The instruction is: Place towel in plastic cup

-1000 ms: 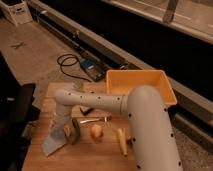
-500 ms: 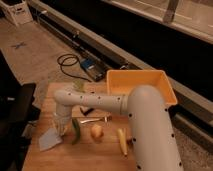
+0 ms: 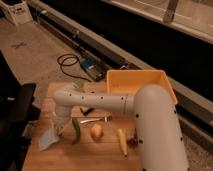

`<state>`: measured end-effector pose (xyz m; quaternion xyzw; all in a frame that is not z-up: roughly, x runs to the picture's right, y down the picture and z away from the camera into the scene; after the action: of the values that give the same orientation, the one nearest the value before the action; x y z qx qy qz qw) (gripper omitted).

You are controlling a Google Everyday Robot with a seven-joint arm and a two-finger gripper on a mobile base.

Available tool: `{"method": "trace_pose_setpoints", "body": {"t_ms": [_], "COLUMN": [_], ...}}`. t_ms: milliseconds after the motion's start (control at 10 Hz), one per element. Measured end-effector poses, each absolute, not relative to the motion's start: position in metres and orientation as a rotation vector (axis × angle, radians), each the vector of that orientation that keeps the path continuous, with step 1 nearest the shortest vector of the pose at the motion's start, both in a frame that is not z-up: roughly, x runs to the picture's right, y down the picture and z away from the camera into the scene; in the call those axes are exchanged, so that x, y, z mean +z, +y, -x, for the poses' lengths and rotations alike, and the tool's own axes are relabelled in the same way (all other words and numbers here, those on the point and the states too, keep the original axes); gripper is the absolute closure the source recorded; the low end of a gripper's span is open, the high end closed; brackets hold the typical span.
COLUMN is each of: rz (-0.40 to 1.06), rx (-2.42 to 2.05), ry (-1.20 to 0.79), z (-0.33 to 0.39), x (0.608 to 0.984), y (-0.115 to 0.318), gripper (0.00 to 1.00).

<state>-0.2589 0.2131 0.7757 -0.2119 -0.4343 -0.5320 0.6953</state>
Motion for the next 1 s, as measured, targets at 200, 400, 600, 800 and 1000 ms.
{"method": "trace_pose_setpoints", "body": {"t_ms": [200,400,600,800,1000], "rz": [0.392,0.316,0.274,0.225,0.159], "rx": [-1.177,-1.131,-1.074,-1.041,-0.98], "ry": [-0.932,-0.832,-0.775,-0.735,-0.697], "z": [0.256,0.244,0.225,0.211,0.189], "x": [0.754,0.742,0.751,0.756,0.757], "y": [0.187,0.155,0.119,0.078,0.022], "gripper": [1.0,1.0,1.0,1.0,1.0]}}
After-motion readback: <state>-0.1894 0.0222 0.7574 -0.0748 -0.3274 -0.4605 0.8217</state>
